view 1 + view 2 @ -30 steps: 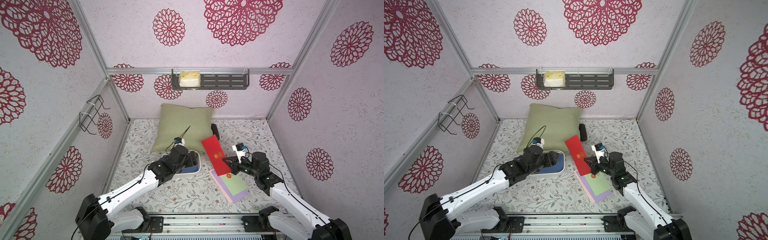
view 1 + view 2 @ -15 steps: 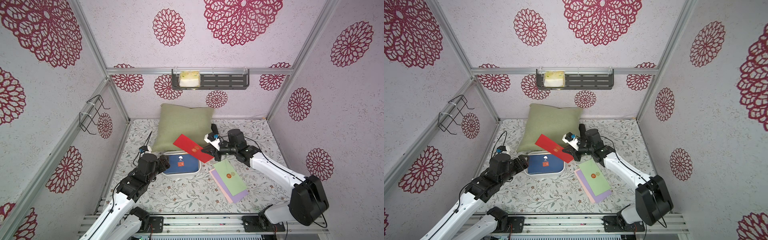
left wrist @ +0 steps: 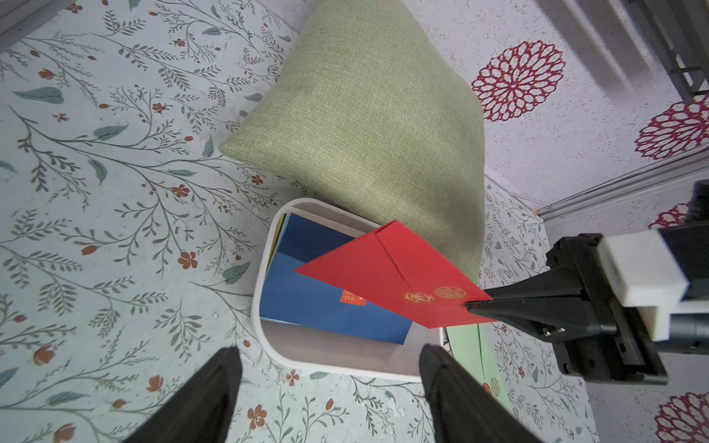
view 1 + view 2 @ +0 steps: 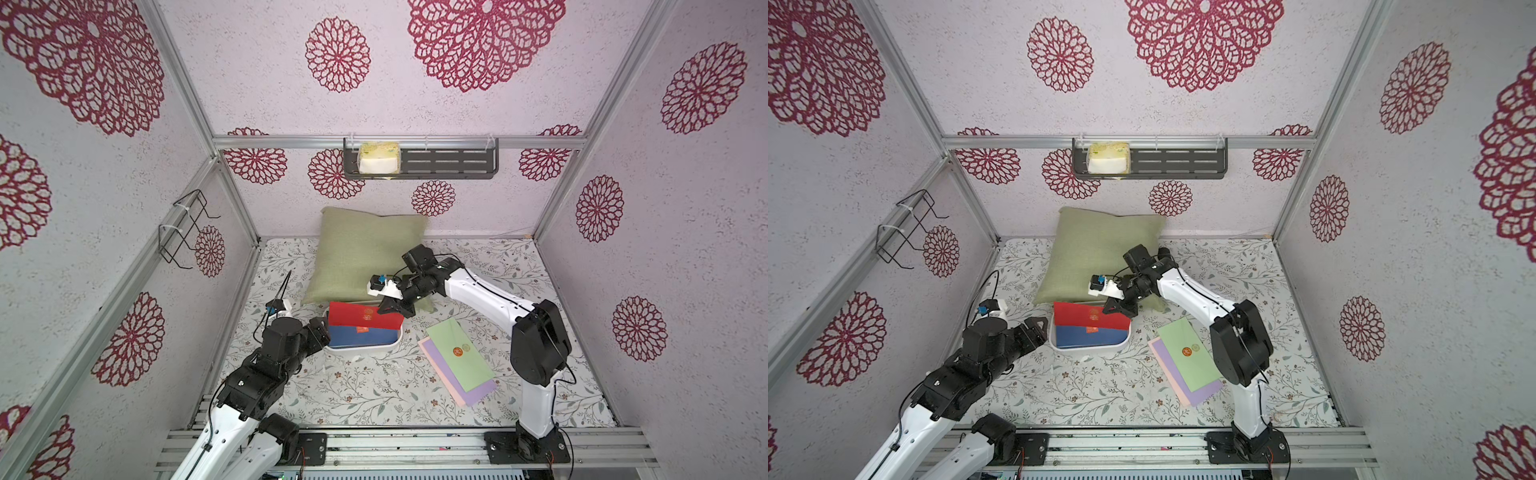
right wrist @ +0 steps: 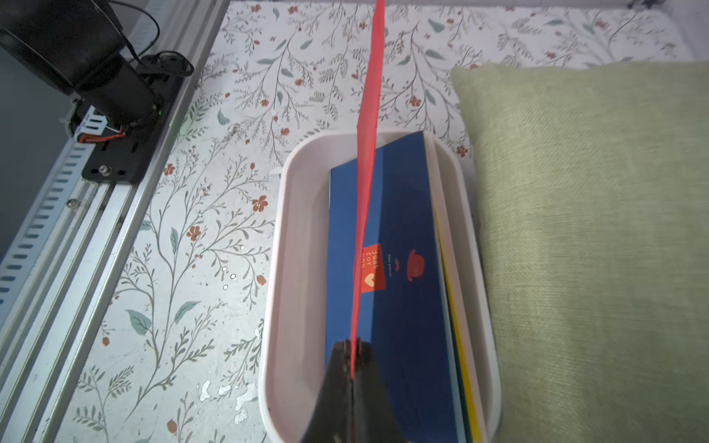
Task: Put the sealed envelopes into the storage box
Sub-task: Place the envelope in the storage box.
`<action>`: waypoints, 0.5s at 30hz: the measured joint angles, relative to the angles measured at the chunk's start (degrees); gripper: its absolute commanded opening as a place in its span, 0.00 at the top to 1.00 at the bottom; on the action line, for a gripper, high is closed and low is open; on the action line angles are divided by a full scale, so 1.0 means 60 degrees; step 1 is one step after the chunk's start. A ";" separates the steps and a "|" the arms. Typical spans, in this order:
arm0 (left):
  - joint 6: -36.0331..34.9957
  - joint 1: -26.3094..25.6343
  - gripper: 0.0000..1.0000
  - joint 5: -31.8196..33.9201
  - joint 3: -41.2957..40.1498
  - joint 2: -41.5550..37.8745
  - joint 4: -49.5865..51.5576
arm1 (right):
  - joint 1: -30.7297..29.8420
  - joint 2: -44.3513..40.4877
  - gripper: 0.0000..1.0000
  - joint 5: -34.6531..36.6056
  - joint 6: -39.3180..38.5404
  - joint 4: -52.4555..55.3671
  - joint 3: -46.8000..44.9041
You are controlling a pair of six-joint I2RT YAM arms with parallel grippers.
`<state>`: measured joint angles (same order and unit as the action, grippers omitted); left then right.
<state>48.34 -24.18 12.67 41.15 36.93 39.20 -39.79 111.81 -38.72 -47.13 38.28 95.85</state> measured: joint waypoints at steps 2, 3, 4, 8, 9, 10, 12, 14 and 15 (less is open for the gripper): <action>-0.0033 0.0015 0.19 0.0029 0.0000 -0.0062 0.0120 | -0.0109 0.0255 1.00 0.0131 -0.0153 0.0324 0.0160; -0.0044 0.0018 0.19 0.0036 -0.0004 -0.0095 0.0164 | -0.0142 0.0335 1.00 0.0157 -0.0197 0.0437 0.0219; -0.0055 0.0025 0.19 0.0051 -0.0004 -0.0113 0.0204 | -0.0178 0.0441 1.00 0.0178 -0.0237 0.0565 0.0306; -0.0058 0.0051 0.19 0.0058 -0.0004 -0.0178 0.0346 | -0.0262 0.0867 1.00 0.0273 -0.0310 0.0958 0.0790; -0.0058 0.0055 0.19 0.0058 -0.0004 -0.0175 0.0350 | -0.0262 0.0980 1.00 0.0328 -0.0313 0.1031 0.0914; -0.0058 0.0058 0.19 0.0055 -0.0004 -0.0168 0.0353 | -0.0262 0.1093 0.97 0.0415 -0.0317 0.1100 0.1031; -0.0058 0.0058 0.18 0.0055 -0.0004 -0.0153 0.0353 | -0.0277 0.1264 0.88 0.0499 -0.0299 0.1140 0.1177; -0.0058 0.0058 0.18 0.0047 -0.0004 -0.0142 0.0353 | -0.0277 0.1362 0.75 0.0572 -0.0244 0.1111 0.1220; -0.0058 0.0058 0.18 0.0036 -0.0004 -0.0138 0.0353 | -0.0277 0.1384 0.67 0.0616 -0.0204 0.1093 0.1220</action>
<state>47.99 -23.83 12.88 41.12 36.10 41.32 -41.45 120.11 -35.03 -48.36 44.84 103.18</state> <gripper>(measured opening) 0.821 0.212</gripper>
